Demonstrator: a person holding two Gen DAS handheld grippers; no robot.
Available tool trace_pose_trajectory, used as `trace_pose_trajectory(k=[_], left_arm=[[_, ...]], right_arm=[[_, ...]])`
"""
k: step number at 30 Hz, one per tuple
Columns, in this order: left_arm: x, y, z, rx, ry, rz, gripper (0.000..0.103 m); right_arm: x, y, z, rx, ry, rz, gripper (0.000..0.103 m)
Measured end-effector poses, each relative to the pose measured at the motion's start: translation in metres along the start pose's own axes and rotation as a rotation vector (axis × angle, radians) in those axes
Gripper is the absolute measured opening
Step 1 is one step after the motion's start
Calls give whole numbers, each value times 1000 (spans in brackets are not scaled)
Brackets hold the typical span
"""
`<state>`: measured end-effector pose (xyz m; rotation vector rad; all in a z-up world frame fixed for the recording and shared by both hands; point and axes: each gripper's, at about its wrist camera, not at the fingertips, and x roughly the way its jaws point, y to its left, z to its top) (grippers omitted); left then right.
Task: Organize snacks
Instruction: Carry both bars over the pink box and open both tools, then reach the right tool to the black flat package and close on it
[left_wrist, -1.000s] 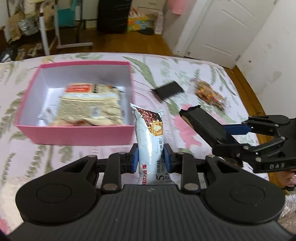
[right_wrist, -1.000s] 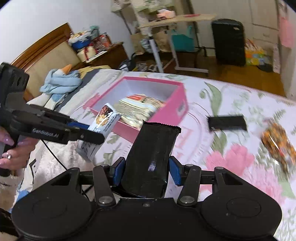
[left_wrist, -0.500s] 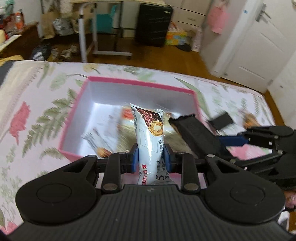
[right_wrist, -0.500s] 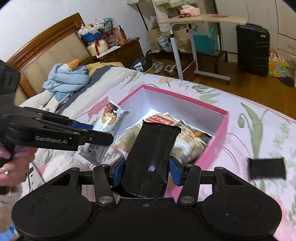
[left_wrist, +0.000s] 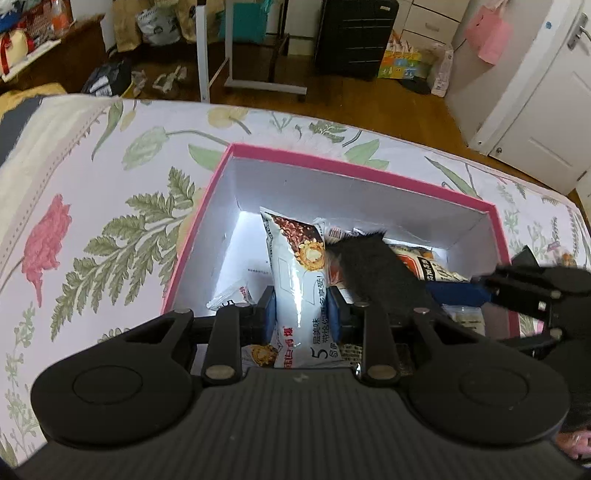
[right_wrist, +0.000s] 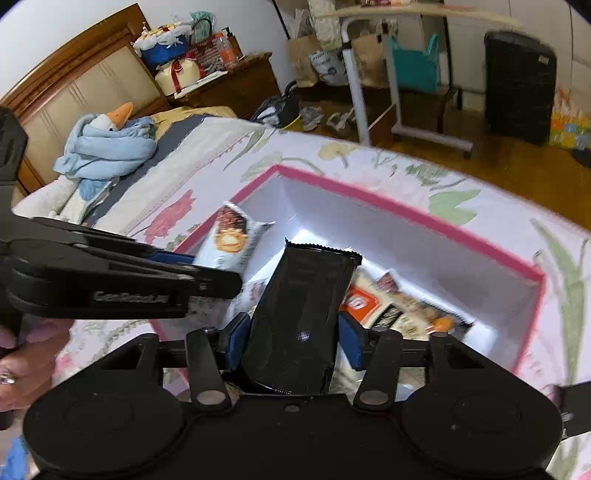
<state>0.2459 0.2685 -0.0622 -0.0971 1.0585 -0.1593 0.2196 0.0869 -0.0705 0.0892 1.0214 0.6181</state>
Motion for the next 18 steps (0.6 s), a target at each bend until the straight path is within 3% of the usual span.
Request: trace_pose_trajectory(k=[3,9,13,18], left_arm=[[-4,2,-3,-18,-5,-2,55],[-27,-1,-9,6,-26,4,59],[-45,-9,-13,44,-31,4,59],[-76,-32,-22,123,-56,-15,59]], right_arm=[[-4,-6,-3,46,6,93,69],[-38,-7,-8,36,-25,152,72],[-70,-10,-16,-19,-35,108,72],[-116,-28,-22,-31,-41,-6,72]])
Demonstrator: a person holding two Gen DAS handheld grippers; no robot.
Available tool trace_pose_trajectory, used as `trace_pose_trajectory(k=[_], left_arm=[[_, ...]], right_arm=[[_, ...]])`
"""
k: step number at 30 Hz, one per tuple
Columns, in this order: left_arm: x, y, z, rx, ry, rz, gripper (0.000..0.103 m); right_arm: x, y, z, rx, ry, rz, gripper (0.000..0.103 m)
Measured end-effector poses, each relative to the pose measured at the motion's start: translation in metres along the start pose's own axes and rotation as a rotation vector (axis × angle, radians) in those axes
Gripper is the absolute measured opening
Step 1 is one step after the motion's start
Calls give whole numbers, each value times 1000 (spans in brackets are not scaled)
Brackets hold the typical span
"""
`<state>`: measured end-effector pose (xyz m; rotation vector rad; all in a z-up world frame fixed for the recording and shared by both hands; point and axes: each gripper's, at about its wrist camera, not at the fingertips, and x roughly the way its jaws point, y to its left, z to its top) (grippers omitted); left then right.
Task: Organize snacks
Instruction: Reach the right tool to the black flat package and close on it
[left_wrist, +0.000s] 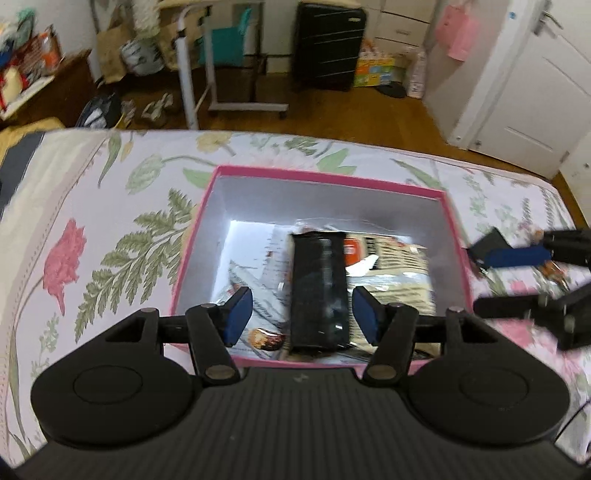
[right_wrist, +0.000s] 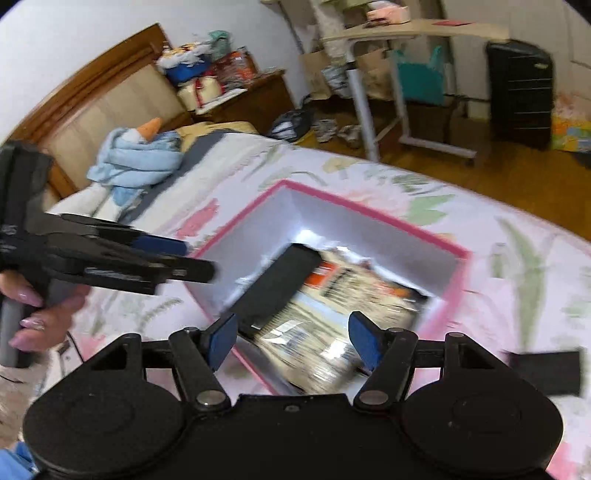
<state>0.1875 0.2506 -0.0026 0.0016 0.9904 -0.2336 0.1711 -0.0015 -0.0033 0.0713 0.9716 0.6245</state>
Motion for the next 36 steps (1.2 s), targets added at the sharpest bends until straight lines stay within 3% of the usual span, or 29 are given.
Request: trace_pose_trajectory(k=[7,11,14,18,21,25,29,31,36], left_arm=[[-28,-50,-1,114,-35,-82,59],[-32,-90,-4,180,-48,-134,59],[-30,-124,-5,219,-75,-163,59],[-20,-163,-4,224,-121,-213,58],[-3,-185,-3,209,-112,-244,57],[34,-216,-1,193,-99,-230,57],[76,-236,5,136,-63,-195,57],[102,-239,10,72,-37,-178,57],[157,-246,10,-42,-3,-116,56]], right_arm=[[-56,-37,1,29,62,-149,72],[-72,-53,-8,1,126,-251,72],[-77,-73,-14,32,154,-282,72],[-82,-106,-23,71,85,-294,72],[-78,-132,-31,73,45,-312,72],[-74,-178,-38,189,-26,-277,72],[-70,-230,-44,419,-75,-154,71],[-61,-245,-43,429,-69,-125,71],[-30,-269,-44,377,-10,-107,58]])
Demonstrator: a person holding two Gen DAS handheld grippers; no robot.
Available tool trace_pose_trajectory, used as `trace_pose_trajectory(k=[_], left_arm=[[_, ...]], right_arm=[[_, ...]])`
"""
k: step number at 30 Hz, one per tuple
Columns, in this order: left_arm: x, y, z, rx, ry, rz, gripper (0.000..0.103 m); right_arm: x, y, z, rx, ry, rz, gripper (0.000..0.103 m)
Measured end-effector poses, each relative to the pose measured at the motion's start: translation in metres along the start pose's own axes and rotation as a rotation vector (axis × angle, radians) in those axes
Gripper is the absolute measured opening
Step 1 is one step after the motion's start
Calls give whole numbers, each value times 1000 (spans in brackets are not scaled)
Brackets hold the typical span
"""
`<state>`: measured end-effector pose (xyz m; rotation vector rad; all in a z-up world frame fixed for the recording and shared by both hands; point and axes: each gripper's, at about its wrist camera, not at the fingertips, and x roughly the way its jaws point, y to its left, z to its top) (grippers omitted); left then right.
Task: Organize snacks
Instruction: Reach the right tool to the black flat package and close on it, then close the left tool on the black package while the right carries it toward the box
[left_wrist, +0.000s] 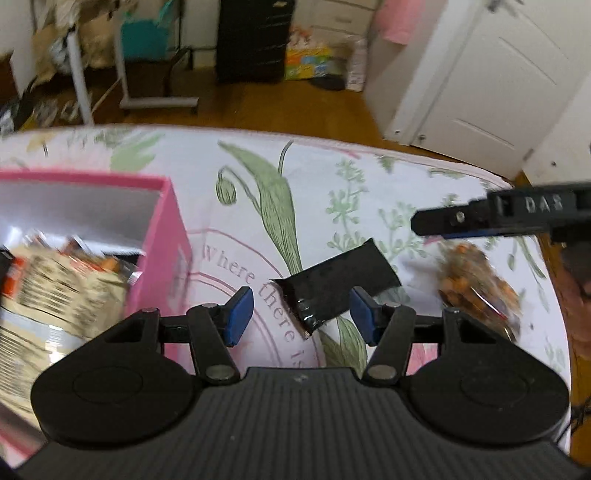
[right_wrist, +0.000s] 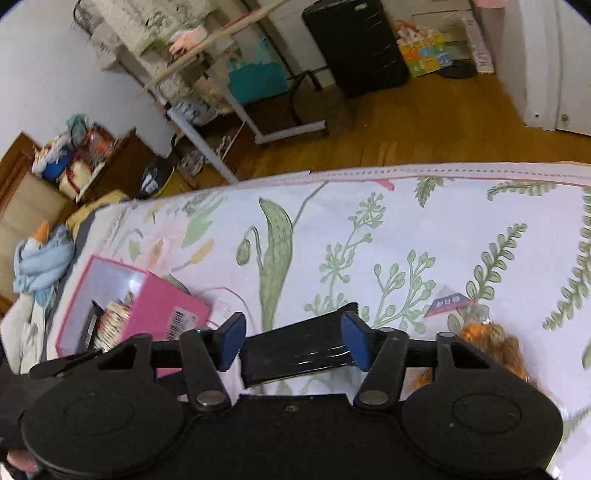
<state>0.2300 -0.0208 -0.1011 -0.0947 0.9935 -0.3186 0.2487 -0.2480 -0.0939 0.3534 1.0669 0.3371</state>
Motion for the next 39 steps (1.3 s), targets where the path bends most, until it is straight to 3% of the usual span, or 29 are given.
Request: trace_pose_trajectory(k=[4,7,14,18,21,23,29,39], left_arm=[[29,-1,-10,-19,-13,72,56],[43,-1,-14,10,4,80,56],[64,9,-18,-77,59,-7,55],[65,9,-19,-97,52,-70,36],[63,7,-21,-76,34,-63,32],[61,5,-22,-62,29,-61,31],[46,-1,-25,-25,78,-73,32],[1,-4,-48,29,126,-98,33]], right_arm=[[24,-8,-1,19,51,-25,54],[38,-8,-2,20,81,-57,54],[57,-15,-3,16,99,-81,54],[68,-15,-8,-4,141,-96,54],[69,-13,-14,-17,132,-101,55],[66,-13,-16,-1,140,-98,46],[45,-4,-27,-19,191,-106,38],[8,30,-66,-71,263,-101,40]])
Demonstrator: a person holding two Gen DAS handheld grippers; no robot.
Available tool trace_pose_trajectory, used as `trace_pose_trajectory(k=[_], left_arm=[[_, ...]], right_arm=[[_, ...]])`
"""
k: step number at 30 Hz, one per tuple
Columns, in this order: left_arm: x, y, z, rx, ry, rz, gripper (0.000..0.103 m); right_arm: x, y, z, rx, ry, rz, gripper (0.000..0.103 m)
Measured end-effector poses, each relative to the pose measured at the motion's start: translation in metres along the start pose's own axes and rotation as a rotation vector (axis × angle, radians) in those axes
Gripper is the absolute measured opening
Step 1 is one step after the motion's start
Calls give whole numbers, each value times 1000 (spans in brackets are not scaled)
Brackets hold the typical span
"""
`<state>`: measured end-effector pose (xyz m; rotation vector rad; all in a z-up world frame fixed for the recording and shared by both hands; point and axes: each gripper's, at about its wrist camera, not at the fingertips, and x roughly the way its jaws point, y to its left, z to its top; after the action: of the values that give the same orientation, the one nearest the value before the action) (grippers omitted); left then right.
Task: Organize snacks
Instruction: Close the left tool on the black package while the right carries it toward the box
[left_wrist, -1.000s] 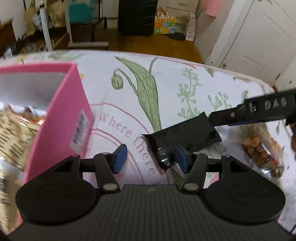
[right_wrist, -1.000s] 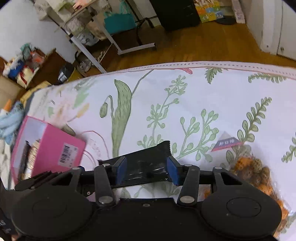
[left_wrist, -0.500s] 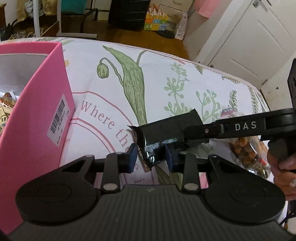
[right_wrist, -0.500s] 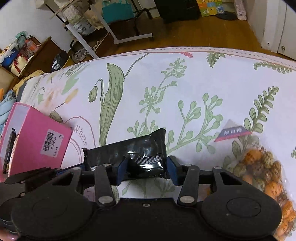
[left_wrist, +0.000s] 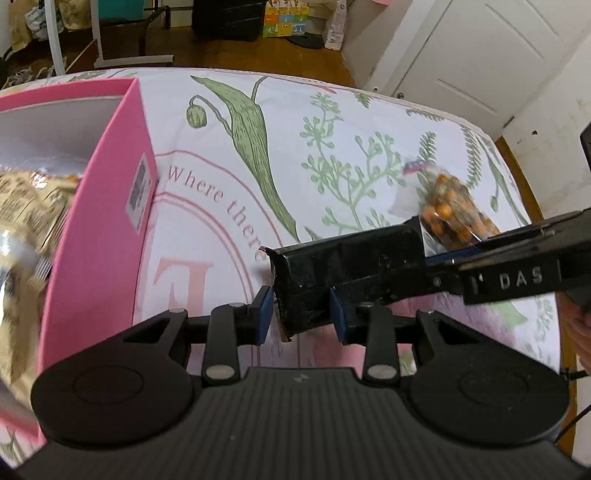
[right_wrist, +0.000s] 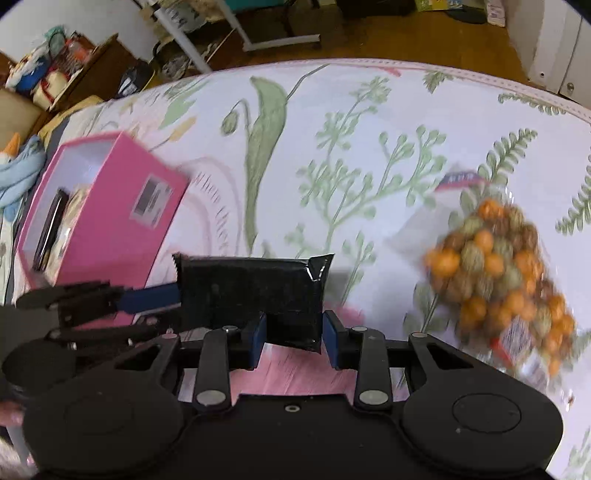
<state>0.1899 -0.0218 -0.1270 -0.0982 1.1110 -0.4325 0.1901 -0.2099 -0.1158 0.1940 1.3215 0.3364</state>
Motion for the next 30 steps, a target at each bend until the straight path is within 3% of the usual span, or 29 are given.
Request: trace_pose_trajectory(k=[3,11,16,24,30], left_arm=[[-15,-1,-12,10,9,-13,32],[-57,-6,-41,42,21,-31,32],[-93,0,-55,46,12,-48,32],[-157,15,-61,91,-67,-27,32],[-192,55,-56,35,-120,-17,32]], right_arm=[[-8,13,-17,-21,6,-9,42],[-37,38,-56,42,-63,33,60],[-58,63,-75,22,-95,64,65],[-77,112,-86,-40,-111,101,66],[-85,143,-73,-116,-142,161,48]])
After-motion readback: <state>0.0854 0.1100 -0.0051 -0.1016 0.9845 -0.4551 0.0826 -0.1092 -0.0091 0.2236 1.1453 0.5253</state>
